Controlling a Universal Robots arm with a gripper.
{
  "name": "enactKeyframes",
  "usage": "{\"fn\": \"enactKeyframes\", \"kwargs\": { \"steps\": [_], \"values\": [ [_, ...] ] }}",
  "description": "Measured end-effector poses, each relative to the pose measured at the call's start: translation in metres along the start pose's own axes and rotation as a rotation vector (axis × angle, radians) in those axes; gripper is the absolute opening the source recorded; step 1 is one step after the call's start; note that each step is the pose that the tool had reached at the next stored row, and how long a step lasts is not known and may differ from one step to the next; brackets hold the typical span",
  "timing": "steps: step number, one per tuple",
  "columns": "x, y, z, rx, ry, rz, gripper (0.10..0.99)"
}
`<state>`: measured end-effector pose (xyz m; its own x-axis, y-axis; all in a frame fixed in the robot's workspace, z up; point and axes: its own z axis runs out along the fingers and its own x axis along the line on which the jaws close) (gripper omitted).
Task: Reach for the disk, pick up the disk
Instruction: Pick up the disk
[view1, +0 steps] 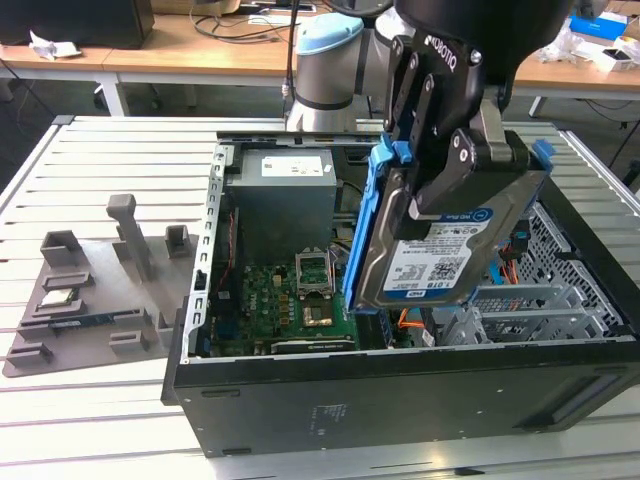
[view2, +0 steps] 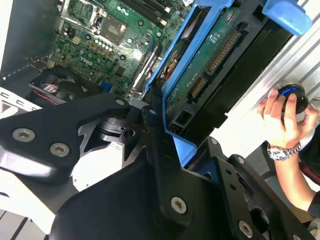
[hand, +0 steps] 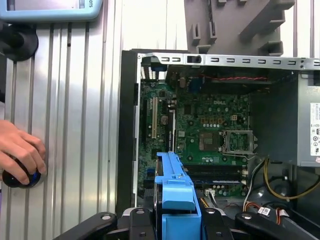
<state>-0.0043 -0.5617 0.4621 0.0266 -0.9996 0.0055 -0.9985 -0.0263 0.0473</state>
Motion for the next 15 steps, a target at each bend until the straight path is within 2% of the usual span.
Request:
{"fn": "enactKeyframes", "kwargs": {
  "steps": [4,5,7,10,15],
  "values": [
    [0.0092,0.0002,0.0003,0.000,0.0116,0.001,0.373],
    [0.0150,0.0004,0.0003,0.000,0.0189,0.001,0.373],
    [0.0205,0.0006,0.0005,-0.001,0.0266,0.001,0.373],
    [0.0211,-0.0010,0.0005,-0.001,0.0269,0.001,0.373],
    [0.0213,-0.0176,0.0001,-0.001,0.0268,0.001,0.373]
  ]
}}
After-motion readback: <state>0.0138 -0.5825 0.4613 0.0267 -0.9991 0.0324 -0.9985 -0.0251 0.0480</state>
